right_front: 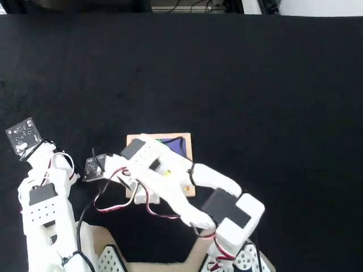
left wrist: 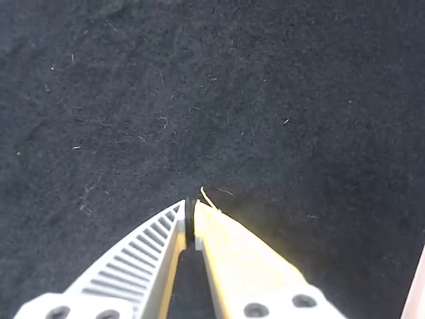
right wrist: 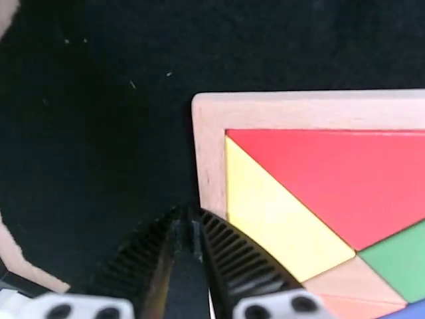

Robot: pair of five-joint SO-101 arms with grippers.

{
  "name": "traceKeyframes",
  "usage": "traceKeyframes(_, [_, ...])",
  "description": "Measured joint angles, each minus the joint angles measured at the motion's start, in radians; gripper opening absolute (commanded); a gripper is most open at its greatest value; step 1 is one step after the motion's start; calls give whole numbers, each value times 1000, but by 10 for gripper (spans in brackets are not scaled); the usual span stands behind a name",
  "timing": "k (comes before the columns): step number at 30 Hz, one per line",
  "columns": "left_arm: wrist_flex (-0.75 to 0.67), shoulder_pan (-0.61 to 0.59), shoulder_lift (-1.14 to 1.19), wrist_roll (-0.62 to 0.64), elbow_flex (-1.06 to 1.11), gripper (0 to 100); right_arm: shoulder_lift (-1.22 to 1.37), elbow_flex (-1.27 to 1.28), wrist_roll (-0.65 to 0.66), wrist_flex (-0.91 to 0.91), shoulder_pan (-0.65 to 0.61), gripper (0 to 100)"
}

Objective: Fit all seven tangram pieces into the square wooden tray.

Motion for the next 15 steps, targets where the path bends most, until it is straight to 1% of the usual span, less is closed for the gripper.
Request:
traceKeyframes(6, [0, 0, 0, 0, 0, 30, 14, -40, 0, 0, 6, 11])
traceKeyframes(11, [0, 0, 0, 0, 0, 30, 20, -86, 0, -5, 37, 11])
traceKeyframes(13, [0, 0, 0, 0, 0, 30, 20, -106, -2, 28, 57, 11])
traceKeyframes(15, [0, 0, 0, 0, 0, 30, 2, -147, -2, 106, 61, 11])
